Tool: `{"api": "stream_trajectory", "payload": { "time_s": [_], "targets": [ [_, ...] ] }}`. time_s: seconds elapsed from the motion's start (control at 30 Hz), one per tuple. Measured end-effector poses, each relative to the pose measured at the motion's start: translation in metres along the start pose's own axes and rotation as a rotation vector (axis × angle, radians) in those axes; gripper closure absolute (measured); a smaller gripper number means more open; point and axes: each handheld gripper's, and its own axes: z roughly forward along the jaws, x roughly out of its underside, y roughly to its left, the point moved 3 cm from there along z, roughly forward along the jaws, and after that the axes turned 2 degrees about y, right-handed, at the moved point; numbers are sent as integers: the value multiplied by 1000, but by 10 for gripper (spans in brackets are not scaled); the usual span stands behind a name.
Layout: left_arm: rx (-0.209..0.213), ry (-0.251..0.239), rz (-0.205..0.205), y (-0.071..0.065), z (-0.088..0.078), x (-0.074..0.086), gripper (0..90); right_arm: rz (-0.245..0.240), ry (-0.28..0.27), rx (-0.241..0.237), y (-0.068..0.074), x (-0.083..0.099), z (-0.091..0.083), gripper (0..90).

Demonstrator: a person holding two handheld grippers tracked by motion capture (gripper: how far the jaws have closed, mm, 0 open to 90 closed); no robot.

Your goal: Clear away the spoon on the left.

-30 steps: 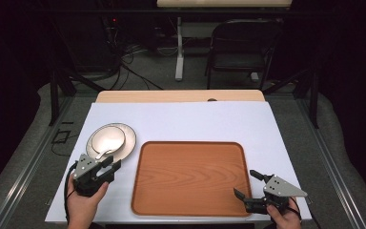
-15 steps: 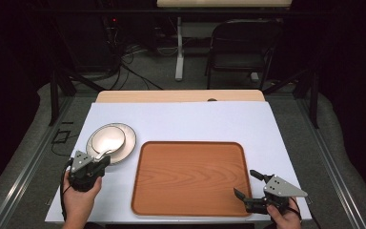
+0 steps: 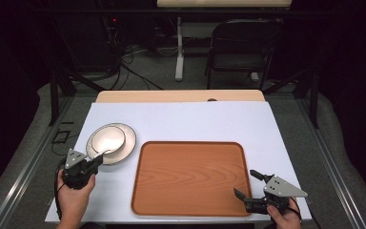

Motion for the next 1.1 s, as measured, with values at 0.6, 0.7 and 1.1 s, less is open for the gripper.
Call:
{"api": "stream_trajectory", "payload": {
  "time_s": [0.6, 0.7, 1.1],
  "targets": [
    [-91, 11, -20, 29, 8, -6, 900, 3, 4, -1, 0, 0, 0, 144],
    [-102, 10, -27, 33, 10, -9, 900, 4, 3, -1, 0, 0, 0, 144],
    [-134, 16, -62, 50, 19, -18, 900, 3, 6, -1, 0, 0, 1, 144]
  ]
}}
